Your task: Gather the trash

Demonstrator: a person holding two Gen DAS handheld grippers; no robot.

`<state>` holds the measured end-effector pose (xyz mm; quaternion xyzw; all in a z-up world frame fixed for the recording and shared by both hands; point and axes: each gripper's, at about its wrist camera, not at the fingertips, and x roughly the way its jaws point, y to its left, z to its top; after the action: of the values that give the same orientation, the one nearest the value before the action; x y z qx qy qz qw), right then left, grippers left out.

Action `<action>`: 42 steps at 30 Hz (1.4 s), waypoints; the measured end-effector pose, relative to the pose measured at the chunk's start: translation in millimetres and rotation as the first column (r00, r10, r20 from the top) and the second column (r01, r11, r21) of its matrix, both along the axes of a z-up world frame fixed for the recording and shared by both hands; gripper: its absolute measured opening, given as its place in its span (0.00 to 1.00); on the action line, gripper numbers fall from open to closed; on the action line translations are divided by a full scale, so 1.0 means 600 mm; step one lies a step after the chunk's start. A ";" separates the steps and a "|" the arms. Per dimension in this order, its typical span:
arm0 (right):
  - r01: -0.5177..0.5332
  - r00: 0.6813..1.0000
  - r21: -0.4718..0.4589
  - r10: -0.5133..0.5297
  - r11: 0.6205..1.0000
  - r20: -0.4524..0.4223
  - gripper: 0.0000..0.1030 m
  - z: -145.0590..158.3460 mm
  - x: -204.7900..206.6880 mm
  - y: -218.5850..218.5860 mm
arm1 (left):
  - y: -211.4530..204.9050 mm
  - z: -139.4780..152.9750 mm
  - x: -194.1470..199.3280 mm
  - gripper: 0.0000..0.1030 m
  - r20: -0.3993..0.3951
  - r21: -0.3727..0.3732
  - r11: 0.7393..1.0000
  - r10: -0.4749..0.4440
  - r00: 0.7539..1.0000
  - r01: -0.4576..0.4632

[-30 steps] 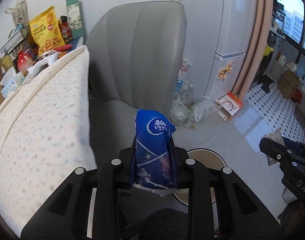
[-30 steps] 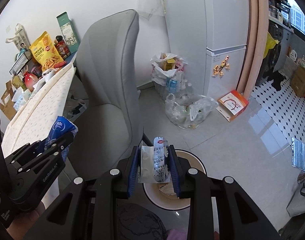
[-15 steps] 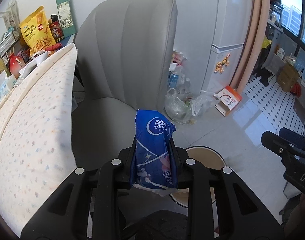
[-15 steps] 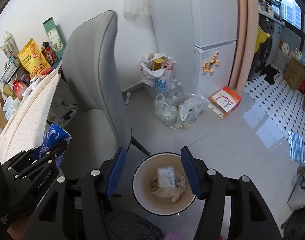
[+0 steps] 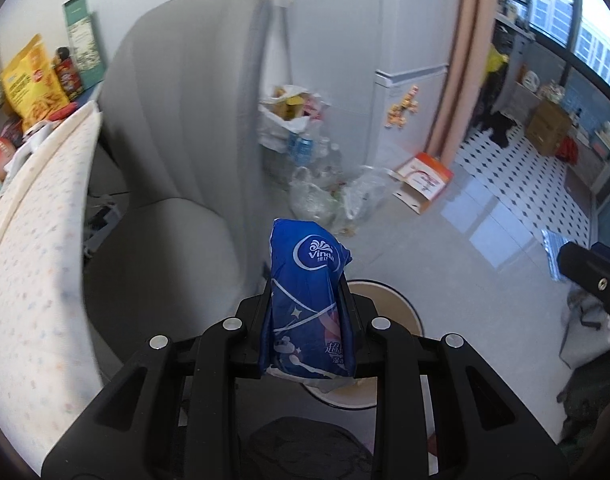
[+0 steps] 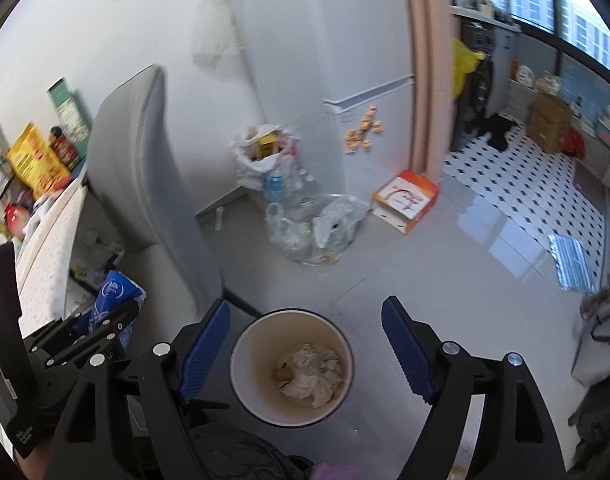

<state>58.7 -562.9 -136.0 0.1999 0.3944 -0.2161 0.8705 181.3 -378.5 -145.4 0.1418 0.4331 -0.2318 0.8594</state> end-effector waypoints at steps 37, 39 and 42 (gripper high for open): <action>0.049 0.998 -0.042 -0.047 0.998 0.046 0.91 0.067 -0.047 0.031 | 0.083 0.092 -0.019 0.94 0.055 -0.144 0.988 0.058 0.997 -0.050; 0.035 0.998 -0.052 -0.031 0.998 0.061 0.92 0.083 -0.048 0.048 | 0.106 0.104 -0.021 0.94 0.068 -0.153 0.986 0.081 0.994 -0.070; 0.002 0.997 -0.079 0.004 0.997 0.082 0.93 0.111 -0.048 0.086 | 0.144 0.123 -0.024 0.94 0.087 -0.166 0.980 0.121 0.989 -0.105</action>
<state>29.7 -511.4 -69.7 0.1739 0.3494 -0.2228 0.8933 166.8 -291.9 -71.6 0.0581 0.3781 -0.2096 0.8999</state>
